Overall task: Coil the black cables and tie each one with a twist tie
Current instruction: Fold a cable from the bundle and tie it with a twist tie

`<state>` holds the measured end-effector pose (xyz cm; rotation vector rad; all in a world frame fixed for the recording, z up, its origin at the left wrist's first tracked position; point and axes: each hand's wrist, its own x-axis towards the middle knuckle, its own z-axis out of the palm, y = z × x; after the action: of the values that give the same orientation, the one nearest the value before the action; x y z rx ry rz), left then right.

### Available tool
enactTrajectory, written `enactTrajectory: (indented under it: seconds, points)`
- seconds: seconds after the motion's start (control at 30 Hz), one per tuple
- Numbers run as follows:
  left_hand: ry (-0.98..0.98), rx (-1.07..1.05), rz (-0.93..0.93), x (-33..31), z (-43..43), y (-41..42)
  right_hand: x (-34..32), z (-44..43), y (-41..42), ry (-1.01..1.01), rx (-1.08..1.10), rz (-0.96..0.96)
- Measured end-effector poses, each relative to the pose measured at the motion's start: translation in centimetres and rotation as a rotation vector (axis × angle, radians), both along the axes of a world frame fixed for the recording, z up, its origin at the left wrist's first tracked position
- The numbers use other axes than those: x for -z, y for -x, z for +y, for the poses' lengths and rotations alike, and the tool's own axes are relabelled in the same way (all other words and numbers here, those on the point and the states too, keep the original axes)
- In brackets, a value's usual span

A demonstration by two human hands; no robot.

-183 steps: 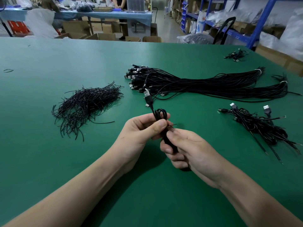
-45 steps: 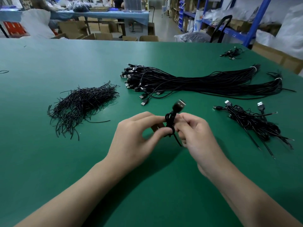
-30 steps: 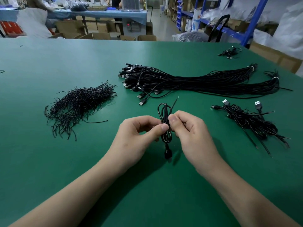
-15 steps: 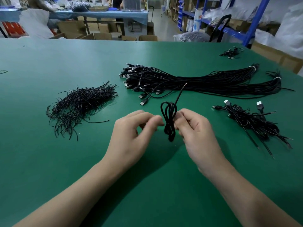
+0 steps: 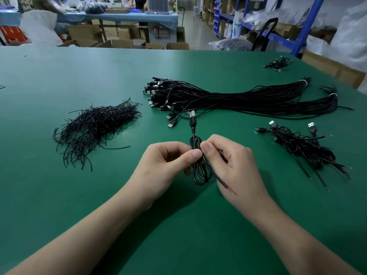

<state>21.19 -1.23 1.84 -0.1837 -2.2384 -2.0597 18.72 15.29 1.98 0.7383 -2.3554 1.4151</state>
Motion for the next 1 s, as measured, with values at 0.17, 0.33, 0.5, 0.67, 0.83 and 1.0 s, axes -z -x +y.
enactTrajectory:
  seconds: [0.17,0.33,0.5,0.67,0.83,1.0]
  points:
    - [0.374,-0.18,0.284,0.1,-0.2,-0.3,0.6,-0.2,0.3,0.16,-0.093,-0.334]
    - [0.673,-0.242,0.648,0.2,-0.9,0.1,0.5,-0.1,0.3,0.417,-0.254,-0.749]
    - [0.909,-0.274,0.962,0.2,-1.4,0.3,0.1,0.3,0.3,0.507,-0.308,-0.951]
    - [1.101,-0.284,1.137,-0.1,-1.6,0.4,-0.1,0.5,0.5,0.505,-0.303,-1.024]
    - [0.69,-0.228,0.548,0.3,-1.2,0.4,0.5,0.1,0.4,0.172,-0.102,-0.648]
    - [0.346,-0.231,0.226,0.7,-0.8,0.8,0.6,0.1,0.6,-0.146,0.0,-0.303]
